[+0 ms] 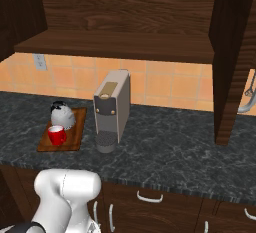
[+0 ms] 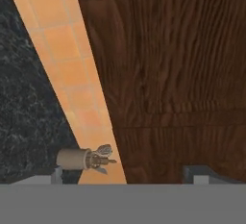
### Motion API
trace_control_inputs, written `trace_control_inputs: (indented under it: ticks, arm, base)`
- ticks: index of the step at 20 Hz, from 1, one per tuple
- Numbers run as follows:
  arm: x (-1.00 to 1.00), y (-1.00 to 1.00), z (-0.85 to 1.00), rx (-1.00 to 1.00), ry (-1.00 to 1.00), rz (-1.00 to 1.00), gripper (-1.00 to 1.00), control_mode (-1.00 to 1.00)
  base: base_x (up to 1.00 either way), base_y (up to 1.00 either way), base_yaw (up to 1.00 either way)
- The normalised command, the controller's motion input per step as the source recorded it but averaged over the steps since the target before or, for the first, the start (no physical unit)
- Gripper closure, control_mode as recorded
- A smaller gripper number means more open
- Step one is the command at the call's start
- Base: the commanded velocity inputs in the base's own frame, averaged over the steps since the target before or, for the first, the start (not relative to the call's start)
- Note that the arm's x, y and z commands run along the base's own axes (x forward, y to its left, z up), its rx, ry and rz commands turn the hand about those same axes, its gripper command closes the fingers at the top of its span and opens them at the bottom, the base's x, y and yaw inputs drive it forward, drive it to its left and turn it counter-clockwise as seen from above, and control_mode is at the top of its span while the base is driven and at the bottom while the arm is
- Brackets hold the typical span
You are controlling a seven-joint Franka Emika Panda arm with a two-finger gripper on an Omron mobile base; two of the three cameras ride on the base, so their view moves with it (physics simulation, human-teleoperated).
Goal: Pick the kettle from the counter and place it on the tray. Then pick the mug from the cabinet and place it on the tray. Then close the cabinet doors.
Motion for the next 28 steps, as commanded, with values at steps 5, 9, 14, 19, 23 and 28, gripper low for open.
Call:
trace_control_inputs:
  ticks: [5, 9, 14, 19, 23, 28]
  arm:
    - [0.37, 0.31, -0.03, -0.01, 0.00, -0.07, -1.00, -1.00]
    - [0.39, 0.29, -0.16, 0.00, 0.00, -0.05, -1.00, -1.00]
    - [0.27, 0.21, -0.10, 0.00, 0.00, -0.10, -1.00, -1.00]
    - [0.53, -0.01, -0.12, 0.00, 0.02, -0.14, -1.00, -1.00]
    - [0.45, -0.13, -0.07, 0.00, 0.05, -0.11, -1.00, -1.00]
    - [0.46, -0.23, -0.08, 0.00, 0.06, -0.06, -1.00, -1.00]
  base:
    - [0.00, 0.00, 0.00]
    - [0.00, 0.00, 0.00]
    - [0.00, 0.00, 0.00]
    - [0.00, 0.00, 0.00]
    - [0.00, 0.00, 0.00]
    - [0.00, 0.00, 0.00]
